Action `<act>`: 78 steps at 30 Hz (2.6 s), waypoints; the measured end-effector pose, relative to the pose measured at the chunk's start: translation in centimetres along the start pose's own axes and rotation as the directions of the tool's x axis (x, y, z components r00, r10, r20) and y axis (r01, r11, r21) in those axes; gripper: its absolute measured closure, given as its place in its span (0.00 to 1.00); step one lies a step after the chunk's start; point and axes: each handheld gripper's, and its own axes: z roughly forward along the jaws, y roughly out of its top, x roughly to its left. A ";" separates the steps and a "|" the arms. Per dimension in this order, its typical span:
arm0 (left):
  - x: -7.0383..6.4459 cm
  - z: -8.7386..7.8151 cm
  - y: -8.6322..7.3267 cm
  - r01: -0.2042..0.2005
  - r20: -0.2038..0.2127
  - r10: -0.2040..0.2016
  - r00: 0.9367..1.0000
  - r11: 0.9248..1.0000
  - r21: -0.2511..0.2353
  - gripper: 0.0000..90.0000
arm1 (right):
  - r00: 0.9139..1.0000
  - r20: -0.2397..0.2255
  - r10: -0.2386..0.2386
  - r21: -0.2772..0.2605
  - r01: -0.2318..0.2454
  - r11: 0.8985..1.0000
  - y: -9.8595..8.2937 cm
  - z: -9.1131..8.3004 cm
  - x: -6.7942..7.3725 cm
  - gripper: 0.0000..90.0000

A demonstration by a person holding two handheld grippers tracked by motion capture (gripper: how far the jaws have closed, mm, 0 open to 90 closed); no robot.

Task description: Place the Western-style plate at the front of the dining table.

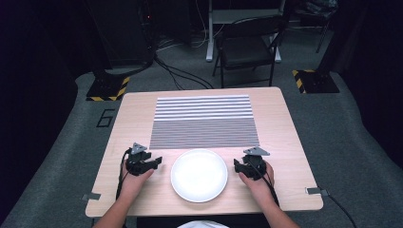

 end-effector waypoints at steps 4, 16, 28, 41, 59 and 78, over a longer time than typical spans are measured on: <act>-0.3 -0.2 0.1 0.005 0.011 -0.005 1.000 1.000 -0.002 0.48 | 1.000 -0.019 0.009 -0.005 -0.009 1.000 0.0 -0.4 0.1 0.50; -1.2 -1.2 0.3 0.055 0.052 -0.055 0.997 0.998 0.006 0.52 | 0.999 -0.051 0.009 -0.034 -0.011 0.999 0.2 -1.6 1.2 0.49; -2.0 -1.7 0.5 0.070 0.088 -0.070 0.994 0.998 0.009 0.52 | 0.998 -0.063 0.012 -0.034 -0.014 0.999 0.3 -2.1 1.7 0.50; -3.4 -2.4 0.8 0.092 0.166 -0.094 0.982 0.996 0.021 0.59 | 0.996 -0.088 0.020 -0.036 -0.023 0.999 0.3 -2.5 2.4 0.48; -5.0 -2.2 0.6 0.073 0.214 -0.081 0.973 0.996 0.045 0.61 | 0.993 -0.116 0.012 -0.011 -0.014 1.000 0.1 -2.3 3.0 0.49; -6.0 -1.2 0.3 0.067 0.270 -0.087 0.959 0.994 0.081 0.62 | 0.992 -0.126 0.030 0.003 -0.030 1.000 0.0 -2.2 3.0 0.49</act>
